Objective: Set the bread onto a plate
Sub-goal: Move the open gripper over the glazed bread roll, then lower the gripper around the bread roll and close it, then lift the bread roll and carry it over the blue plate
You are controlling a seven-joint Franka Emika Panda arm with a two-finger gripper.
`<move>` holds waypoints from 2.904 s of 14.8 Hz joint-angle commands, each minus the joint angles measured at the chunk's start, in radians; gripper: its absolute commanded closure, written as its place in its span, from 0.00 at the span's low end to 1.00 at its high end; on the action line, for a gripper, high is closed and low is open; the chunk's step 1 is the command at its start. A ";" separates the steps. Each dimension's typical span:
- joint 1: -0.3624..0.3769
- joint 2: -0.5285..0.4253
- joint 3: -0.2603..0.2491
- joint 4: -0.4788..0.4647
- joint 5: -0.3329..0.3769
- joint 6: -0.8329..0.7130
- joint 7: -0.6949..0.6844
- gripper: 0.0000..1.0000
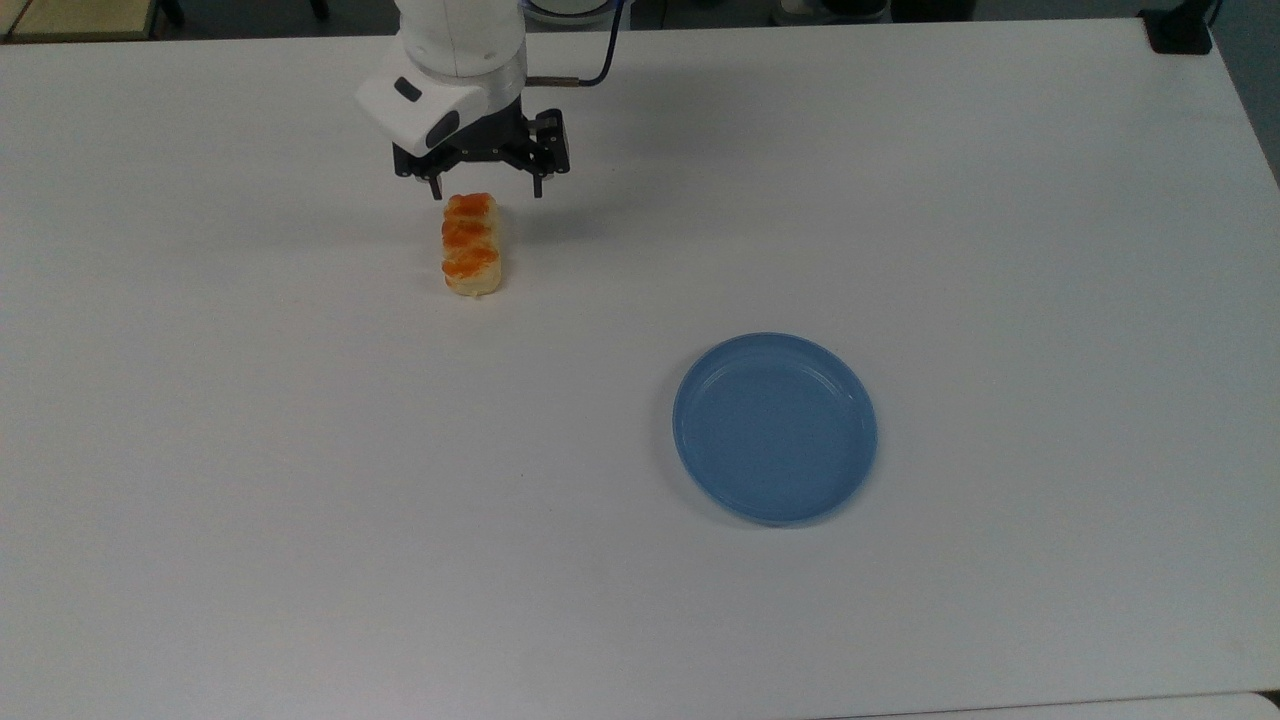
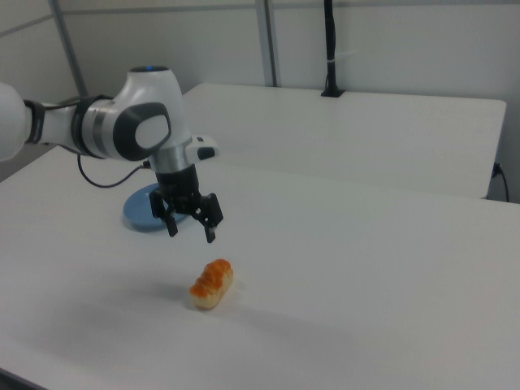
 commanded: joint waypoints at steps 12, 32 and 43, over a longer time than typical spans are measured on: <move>0.027 0.081 -0.091 -0.171 -0.083 0.247 -0.090 0.00; 0.043 0.105 -0.089 -0.161 -0.083 0.268 -0.093 0.63; 0.087 0.122 -0.081 0.102 -0.021 0.095 -0.074 0.63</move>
